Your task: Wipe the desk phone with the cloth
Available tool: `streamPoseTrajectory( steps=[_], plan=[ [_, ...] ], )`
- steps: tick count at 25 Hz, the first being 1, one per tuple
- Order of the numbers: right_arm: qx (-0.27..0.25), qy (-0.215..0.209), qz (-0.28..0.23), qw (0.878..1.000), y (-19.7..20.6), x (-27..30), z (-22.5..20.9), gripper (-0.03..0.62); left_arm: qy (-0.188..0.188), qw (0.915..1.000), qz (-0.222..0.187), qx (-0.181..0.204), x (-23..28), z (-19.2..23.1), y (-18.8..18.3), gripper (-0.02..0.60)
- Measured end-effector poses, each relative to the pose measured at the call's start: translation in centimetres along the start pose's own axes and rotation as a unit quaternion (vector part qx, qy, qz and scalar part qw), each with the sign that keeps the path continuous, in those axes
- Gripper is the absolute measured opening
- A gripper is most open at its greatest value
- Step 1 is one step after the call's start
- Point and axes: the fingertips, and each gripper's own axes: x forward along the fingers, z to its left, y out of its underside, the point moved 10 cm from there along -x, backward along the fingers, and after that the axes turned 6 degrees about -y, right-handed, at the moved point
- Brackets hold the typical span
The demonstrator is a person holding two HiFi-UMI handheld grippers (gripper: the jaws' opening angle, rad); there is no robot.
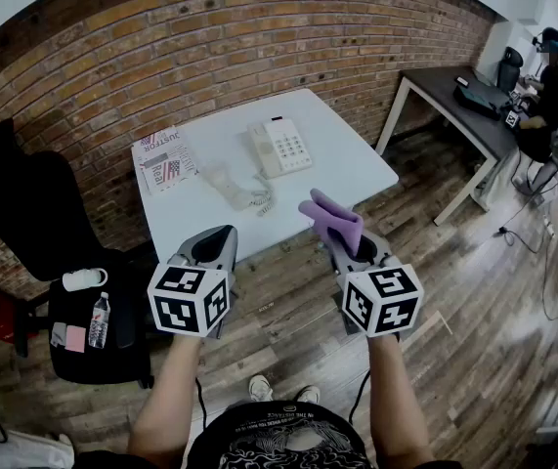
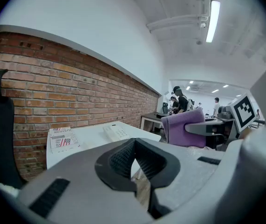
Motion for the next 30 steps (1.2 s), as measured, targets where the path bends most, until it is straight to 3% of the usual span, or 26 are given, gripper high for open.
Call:
streamPoseTrajectory(
  steps=[17,24,30],
  plan=[
    [0.003,0.039,0.010,0.999,-0.3,3.2,-0.7,0.044,0.042,0.9991,0.004,0.005,4.7,2.7,-0.9,0.006],
    [0.006,0.031,0.008,0.999,-0.4,5.2,-4.0,0.044,0.036,0.9993,0.011,0.007,8.1,2.2,-1.2,0.006],
    [0.006,0.002,0.001,1.000,-1.2,7.6,-9.3,0.044,0.008,0.9999,0.014,0.005,12.3,0.9,-2.5,0.006]
  ],
)
